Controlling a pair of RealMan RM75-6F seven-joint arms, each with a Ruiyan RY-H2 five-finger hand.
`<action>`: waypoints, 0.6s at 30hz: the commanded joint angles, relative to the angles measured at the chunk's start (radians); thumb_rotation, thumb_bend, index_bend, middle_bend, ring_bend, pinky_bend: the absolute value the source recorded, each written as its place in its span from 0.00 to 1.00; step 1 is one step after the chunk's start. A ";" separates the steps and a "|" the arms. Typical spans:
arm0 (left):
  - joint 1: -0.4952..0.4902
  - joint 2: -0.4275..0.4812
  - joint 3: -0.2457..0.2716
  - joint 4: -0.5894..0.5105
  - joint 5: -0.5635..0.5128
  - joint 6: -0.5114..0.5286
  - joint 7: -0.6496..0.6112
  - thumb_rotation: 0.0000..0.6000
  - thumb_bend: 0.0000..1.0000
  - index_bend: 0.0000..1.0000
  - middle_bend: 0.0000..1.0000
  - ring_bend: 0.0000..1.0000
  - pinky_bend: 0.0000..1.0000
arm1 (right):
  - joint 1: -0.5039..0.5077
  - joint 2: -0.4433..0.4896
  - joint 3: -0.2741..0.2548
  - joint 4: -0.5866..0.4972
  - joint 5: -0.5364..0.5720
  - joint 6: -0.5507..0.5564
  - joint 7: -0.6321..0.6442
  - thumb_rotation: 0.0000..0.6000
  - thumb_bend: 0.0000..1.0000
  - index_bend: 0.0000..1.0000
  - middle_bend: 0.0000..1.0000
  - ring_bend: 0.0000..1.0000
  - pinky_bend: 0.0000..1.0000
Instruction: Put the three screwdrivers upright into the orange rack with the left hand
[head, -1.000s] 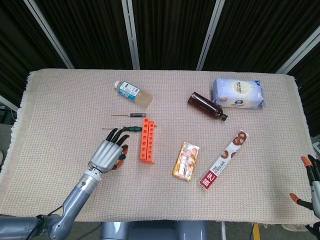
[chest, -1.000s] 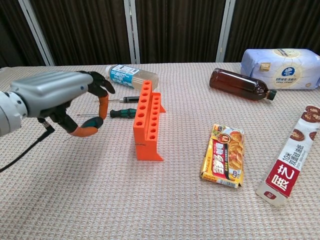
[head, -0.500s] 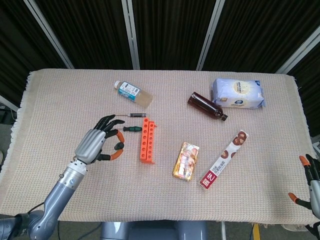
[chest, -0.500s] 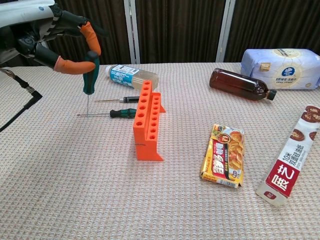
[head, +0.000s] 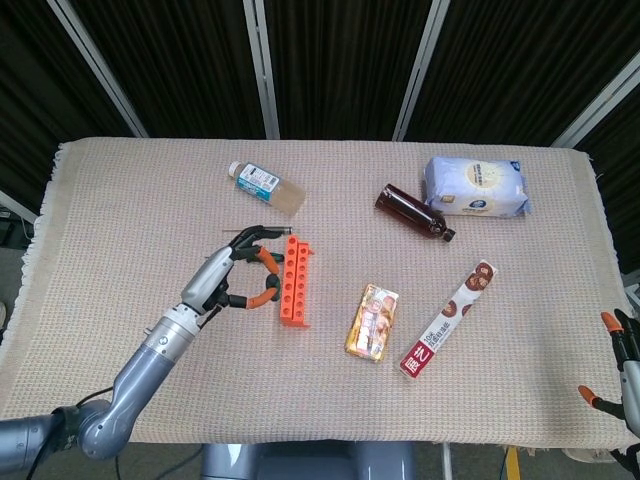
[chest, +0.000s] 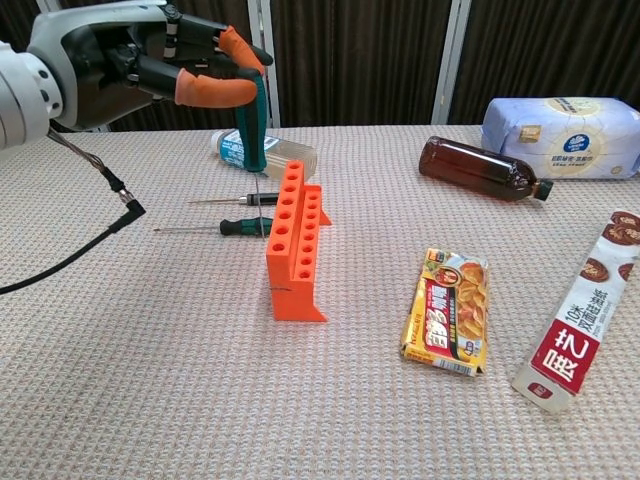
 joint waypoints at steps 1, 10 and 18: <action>-0.013 -0.018 -0.012 0.028 -0.017 -0.023 -0.033 1.00 0.45 0.67 0.13 0.00 0.00 | 0.000 0.001 0.001 0.000 0.002 -0.001 -0.001 1.00 0.00 0.04 0.00 0.00 0.00; -0.015 -0.021 -0.012 0.055 -0.011 -0.021 -0.050 1.00 0.45 0.66 0.13 0.00 0.00 | -0.001 0.002 0.003 0.002 0.009 -0.004 0.002 1.00 0.00 0.04 0.00 0.00 0.00; -0.016 -0.018 -0.010 0.054 -0.003 -0.020 -0.057 1.00 0.45 0.66 0.12 0.00 0.00 | 0.001 0.001 0.004 0.005 0.011 -0.008 0.004 1.00 0.00 0.05 0.00 0.00 0.00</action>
